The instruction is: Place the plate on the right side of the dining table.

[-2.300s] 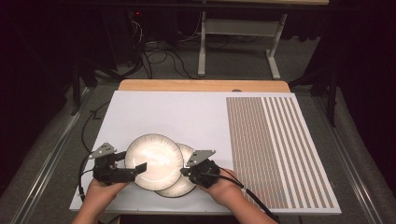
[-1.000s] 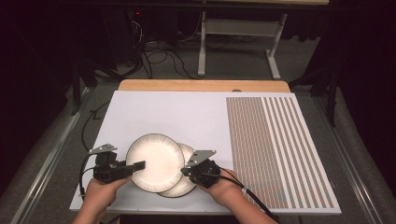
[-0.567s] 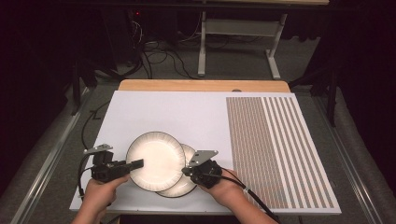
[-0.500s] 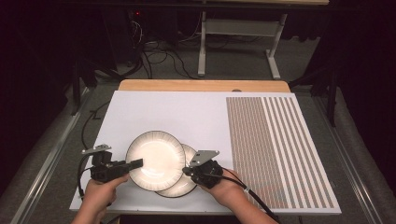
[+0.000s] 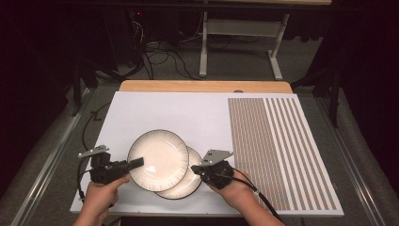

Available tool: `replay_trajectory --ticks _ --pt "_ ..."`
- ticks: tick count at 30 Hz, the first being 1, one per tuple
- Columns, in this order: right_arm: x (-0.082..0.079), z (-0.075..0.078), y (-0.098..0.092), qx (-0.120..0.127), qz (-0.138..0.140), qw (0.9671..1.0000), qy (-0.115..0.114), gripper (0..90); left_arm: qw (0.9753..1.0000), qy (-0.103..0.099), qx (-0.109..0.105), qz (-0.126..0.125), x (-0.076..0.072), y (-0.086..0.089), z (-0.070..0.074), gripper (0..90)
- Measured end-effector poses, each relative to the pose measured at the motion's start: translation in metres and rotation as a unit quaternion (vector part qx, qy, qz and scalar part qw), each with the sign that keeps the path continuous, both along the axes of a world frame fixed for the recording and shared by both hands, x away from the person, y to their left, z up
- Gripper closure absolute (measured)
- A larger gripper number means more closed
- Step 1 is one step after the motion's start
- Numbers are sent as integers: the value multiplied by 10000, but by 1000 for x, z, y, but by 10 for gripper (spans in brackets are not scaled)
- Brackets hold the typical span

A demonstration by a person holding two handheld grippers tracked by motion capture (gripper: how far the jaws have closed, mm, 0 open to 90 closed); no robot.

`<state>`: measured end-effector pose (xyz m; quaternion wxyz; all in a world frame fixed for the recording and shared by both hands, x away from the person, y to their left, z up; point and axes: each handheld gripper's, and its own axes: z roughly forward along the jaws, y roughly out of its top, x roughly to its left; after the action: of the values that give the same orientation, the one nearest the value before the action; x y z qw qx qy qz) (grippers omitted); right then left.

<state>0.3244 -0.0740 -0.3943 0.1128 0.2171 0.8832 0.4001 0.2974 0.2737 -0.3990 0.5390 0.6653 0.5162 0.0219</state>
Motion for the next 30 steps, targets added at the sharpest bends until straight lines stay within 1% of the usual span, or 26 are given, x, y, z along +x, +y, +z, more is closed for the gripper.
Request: replay_trajectory --ticks 1,3,8,10,13,14,16,17,18,21,22,24,25,27,30 --pt "0 0 -2 28 -20 10000 -23 900 10000 -69 -6 -6 -1 -1 1 775" --pt "0 2 -7 29 -67 10000 -15 900 9999 -133 -69 -16 -2 -1 1 783" --pt "0 5 -25 101 -224 9997 -51 900 9994 -327 6 -61 -3 -2 3 791" --pt "0 6 -32 129 -290 9995 -54 897 9992 -397 72 -49 -4 -3 3 792" --pt "-1 8 -46 191 -431 9989 -80 889 9989 -463 70 -73 -4 -2 2 793" --pt "-1 9 -50 175 -463 9987 -91 884 9988 -476 54 -69 -4 -3 2 793" --pt "-3 11 -57 210 -513 9984 -142 872 9983 -575 89 -99 -5 -4 3 794" --pt "-4 12 -63 219 -591 9979 -132 865 9981 -601 108 -96 -6 -4 3 795" --pt "-4 13 -66 225 -599 9978 -188 862 9976 -662 155 -108 -7 -6 4 795" --pt "-6 17 -81 290 -758 9965 -213 847 9964 -797 244 -126 -8 -9 6 796" --pt "-6 18 -84 313 -785 9961 -243 839 9955 -882 301 -145 -9 -10 7 796" --pt "-7 21 -95 381 -923 9946 -266 827 9938 -1015 417 -147 -11 -13 8 797" --pt "-7 22 -100 407 -949 9941 -331 819 9933 -1053 455 -148 -11 -14 9 797" --pt "-8 24 -107 475 -1069 9925 -341 800 9921 -1127 526 -157 -12 -16 9 797" --pt "-9 27 -122 574 -1236 9898 -427 767 9902 -1238 618 -169 -13 -18 10 797"
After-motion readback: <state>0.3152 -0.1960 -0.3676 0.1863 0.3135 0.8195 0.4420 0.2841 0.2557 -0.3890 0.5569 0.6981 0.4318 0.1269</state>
